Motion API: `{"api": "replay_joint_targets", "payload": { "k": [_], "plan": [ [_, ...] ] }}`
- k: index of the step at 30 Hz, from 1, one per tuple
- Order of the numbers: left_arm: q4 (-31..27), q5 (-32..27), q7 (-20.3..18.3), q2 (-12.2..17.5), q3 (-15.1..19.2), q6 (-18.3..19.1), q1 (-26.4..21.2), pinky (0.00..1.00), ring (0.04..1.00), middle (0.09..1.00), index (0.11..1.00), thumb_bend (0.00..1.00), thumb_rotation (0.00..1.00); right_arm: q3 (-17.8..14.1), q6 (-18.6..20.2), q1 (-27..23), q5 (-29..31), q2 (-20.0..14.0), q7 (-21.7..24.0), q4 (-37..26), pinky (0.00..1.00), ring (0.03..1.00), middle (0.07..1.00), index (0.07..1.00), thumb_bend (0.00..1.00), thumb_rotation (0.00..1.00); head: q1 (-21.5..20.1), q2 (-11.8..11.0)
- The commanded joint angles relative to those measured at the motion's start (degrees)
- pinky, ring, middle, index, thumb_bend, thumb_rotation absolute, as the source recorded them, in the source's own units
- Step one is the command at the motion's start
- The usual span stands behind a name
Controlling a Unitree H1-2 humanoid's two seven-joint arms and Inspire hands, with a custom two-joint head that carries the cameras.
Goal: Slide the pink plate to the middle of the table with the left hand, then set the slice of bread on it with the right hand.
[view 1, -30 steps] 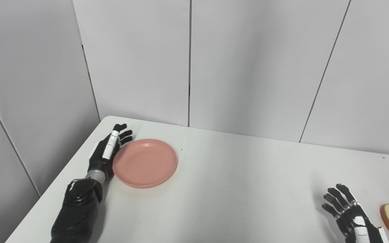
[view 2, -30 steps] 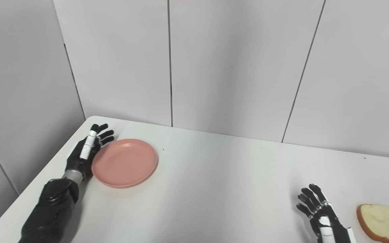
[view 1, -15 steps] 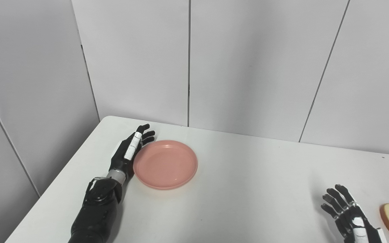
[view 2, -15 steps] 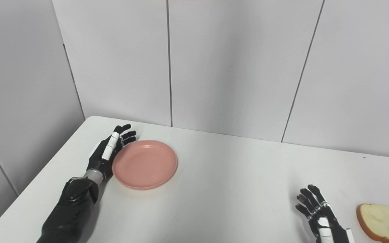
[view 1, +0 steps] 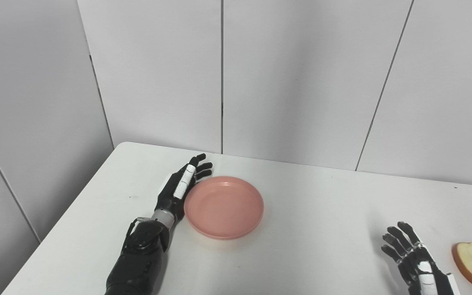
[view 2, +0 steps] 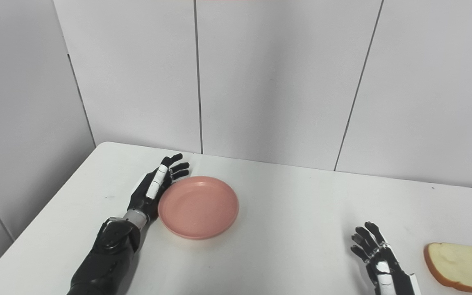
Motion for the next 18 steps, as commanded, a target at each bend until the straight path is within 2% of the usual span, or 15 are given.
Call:
{"api": "replay_joint_targets", "payload": {
  "k": [1,7,11,18],
  "plan": [
    [-1.2,0.0,-0.8,-0.7,-0.2,1.2,0.5,0.76,0.850,0.819,0.855,0.94,0.84,1.6,1.2,5.2,0.1,3.3,-0.8,4.0,0.84,0.856,0.863,0.889,0.85,0.89,-0.2,0.0],
    [-4.0,1.5,0.8,-2.7,-1.6,2.9,1.3,0.80,0.862,0.827,0.858,0.95,0.83,1.9,1.5,5.4,-0.6,3.5,-1.5,3.7,0.84,0.854,0.857,0.886,0.85,0.90,0.0,-0.4],
    [-5.2,3.2,2.8,-4.9,-2.5,3.9,1.1,0.77,0.841,0.811,0.840,0.95,0.82,2.0,1.6,5.4,-0.3,3.5,-1.7,3.7,0.84,0.854,0.860,0.883,0.85,0.89,-0.4,-0.3],
    [-6.5,3.4,4.2,-8.8,-2.9,7.7,0.8,0.77,0.851,0.817,0.843,0.95,0.84,2.6,1.6,5.8,-0.6,3.9,-2.1,3.1,0.84,0.852,0.860,0.882,0.84,0.89,-1.5,-0.1]
  ]
}}
